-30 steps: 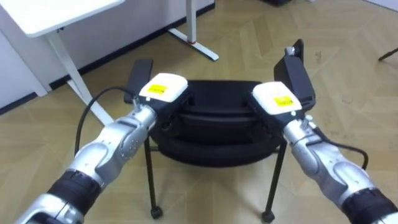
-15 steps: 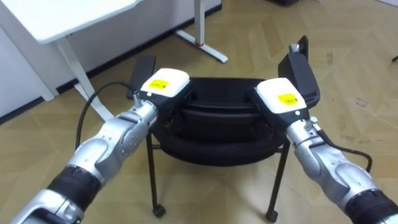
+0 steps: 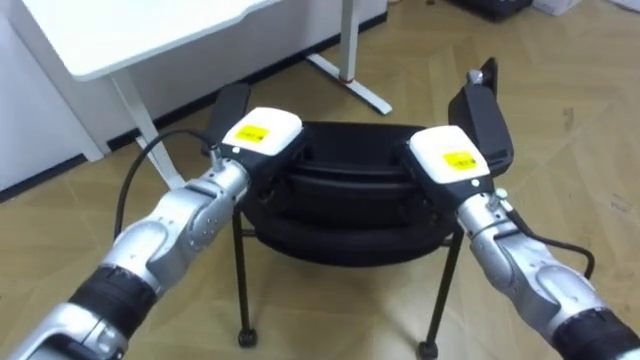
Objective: Push chair
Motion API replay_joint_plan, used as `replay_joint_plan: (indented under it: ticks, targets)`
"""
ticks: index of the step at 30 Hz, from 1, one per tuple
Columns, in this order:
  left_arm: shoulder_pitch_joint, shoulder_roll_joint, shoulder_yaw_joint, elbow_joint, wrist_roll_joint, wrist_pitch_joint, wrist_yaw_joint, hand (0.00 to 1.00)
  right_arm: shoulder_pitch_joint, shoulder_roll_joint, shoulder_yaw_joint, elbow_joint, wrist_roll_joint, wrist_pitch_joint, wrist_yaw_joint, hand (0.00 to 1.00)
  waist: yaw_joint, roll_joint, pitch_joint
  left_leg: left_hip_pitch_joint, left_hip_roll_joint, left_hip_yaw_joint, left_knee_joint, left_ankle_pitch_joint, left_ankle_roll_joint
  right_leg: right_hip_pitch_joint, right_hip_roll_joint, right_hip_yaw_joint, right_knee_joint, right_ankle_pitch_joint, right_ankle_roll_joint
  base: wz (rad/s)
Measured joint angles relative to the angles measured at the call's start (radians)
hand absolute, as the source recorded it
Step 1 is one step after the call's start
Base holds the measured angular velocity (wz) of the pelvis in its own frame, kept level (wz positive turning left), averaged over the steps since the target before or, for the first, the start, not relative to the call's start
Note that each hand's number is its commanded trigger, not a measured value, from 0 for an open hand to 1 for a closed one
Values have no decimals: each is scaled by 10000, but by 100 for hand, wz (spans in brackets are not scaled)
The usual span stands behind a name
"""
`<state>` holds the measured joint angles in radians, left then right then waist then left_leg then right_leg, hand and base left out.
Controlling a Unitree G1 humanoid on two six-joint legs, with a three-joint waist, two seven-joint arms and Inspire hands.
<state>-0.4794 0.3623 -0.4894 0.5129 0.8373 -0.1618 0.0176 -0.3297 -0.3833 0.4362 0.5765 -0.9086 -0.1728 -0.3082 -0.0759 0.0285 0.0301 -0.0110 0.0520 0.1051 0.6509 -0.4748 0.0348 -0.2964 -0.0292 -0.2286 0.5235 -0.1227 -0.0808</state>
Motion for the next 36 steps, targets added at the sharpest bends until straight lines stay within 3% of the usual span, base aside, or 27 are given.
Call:
replay_joint_plan:
  ticks: [2, 3, 5, 6, 7, 8, 10, 12, 13, 14, 15, 16, 17, 19, 23, 27, 29, 31, 36]
  targets:
    - [38, 17, -2, 23, -22, 0, -32, 100, -28, -1, 6, 12, 4, -41, 66, 100, 34, 60, 36, -158, 492, 409, 1368, 223, -390, 278, -34, -235, 693, -684, -56, 14]
    - [58, 11, -1, 22, -37, 3, -32, 100, -29, -1, 6, 10, 0, -47, 74, 100, 61, 85, 49, -174, 601, 453, 1622, 299, -491, 370, -20, -275, 806, -848, -89, 6]
    - [81, -2, 1, 11, -11, 23, 14, 100, -93, -39, 1, 10, -5, -105, 162, 100, 114, 40, 43, -527, 677, 368, 2603, 1019, -605, 595, -23, -213, 1029, -1358, -104, 11]
    - [84, -21, 1, 12, -8, 44, 31, 100, -108, -52, 1, 12, -9, -103, 193, 100, 132, 23, 52, -624, 668, 304, 2819, 1224, -637, 669, -38, -182, 1010, -1428, -101, 12]
    - [91, -35, -4, 11, -15, 60, 93, 100, -149, -79, 1, 15, -12, -106, 221, 100, 182, -6, 70, -813, 650, 148, 2944, 1227, -651, 803, -73, -116, 979, -1600, -84, 12]
    - [94, -100, -4, 14, -32, 78, 182, 100, -167, -148, -21, 12, -25, -113, 209, 100, 175, -26, 84, -1246, 637, 43, 3010, 1140, -516, 909, -120, -150, 961, -1737, -53, 12]
    - [94, -218, -16, 89, -22, 98, 343, 100, -192, -176, -62, 182, -22, -207, 130, 100, 236, -160, 184, -2056, 574, 14, 2785, 1129, -497, 1209, -226, -141, 867, -1899, 16, 3]
    - [104, -238, -62, 94, -3, 87, 359, 100, -171, -211, -114, 277, -21, -342, 55, 100, 227, -185, 198, -2962, 550, -5, 1993, 1177, -529, 1498, -296, -142, 674, -2089, 90, -4]
    - [115, -238, -73, 94, -3, 54, 364, 100, -160, -251, -117, 269, -30, -398, 48, 100, 232, -191, 199, -3319, 485, 2, 788, 1379, -512, 1647, -435, -142, 622, -2211, 206, -16]
    - [128, -248, -72, 101, -3, 5, 384, 100, -125, -293, -119, 243, -9, -430, 43, 100, 253, -231, 216, -3530, 358, 6, -539, 2144, -417, 1818, -574, -27, 643, -2360, 380, -23]
    - [145, -254, -72, 106, 19, -17, 392, 100, -87, -315, -134, 227, -6, -446, 50, 100, 286, -254, 192, -3550, 285, -11, -932, 2649, -375, 1893, -636, 115, 636, -2423, 485, -30]
    - [179, -214, -68, 102, 59, -166, 394, 100, 31, -347, -178, 109, -24, -472, 37, 100, 305, -284, 40, -3484, 58, -40, -1465, 3446, -307, 1915, -769, 344, 618, -2492, 769, -30]
    - [173, -121, -52, 40, 57, -330, 461, 100, 122, -350, -289, -46, -87, -469, -14, 100, 260, -357, 13, -3248, -179, 34, -1677, 3849, 67, 1903, -781, 612, 543, -2538, 1093, -28]
    - [171, -22, -58, -67, 57, -360, 599, 100, 172, -334, -365, -233, -177, -421, -71, 100, 319, -457, -64, -3139, -330, 375, -1800, 3727, 307, 1954, -958, 876, 179, -2456, 1328, -31]
    - [-92, 118, -50, -132, 43, -337, 620, 100, 120, -280, -341, -493, -261, -110, -320, 100, 290, -477, -78, -2983, -660, 684, -1792, 3301, 640, 2256, -1356, 944, -317, -2292, 1657, -12]
    - [-93, 81, -38, -42, 35, -335, 657, 100, 87, -251, -270, -495, -286, 12, -313, 100, 304, -482, -69, -2600, -838, 996, -1600, 2777, 853, 2269, -1762, 920, 556, -2274, 1691, -15]
    - [-92, 68, -36, 59, 24, -380, 663, 100, 99, -215, -261, -477, -355, 44, -308, 100, 354, -405, -20, -2375, -863, 1158, -1346, 2347, 968, 2186, -1937, 1021, 1256, -2236, 1755, -20]
    - [-67, 67, -33, 89, 20, -397, 715, 100, 116, -186, -222, -477, -363, 93, -318, 100, 511, -380, -7, -2215, -860, 1278, -1336, 2166, 1005, 2060, -1987, 1162, 1602, -2087, 1838, -27]
    - [-69, 158, -38, 245, 1, -523, 1067, 100, 62, -42, -116, -373, -354, 222, -496, 100, 589, -343, 16, -2089, -833, 1173, -1374, 1994, 1044, 1779, -1956, 1169, 2047, -1676, 1766, -4]
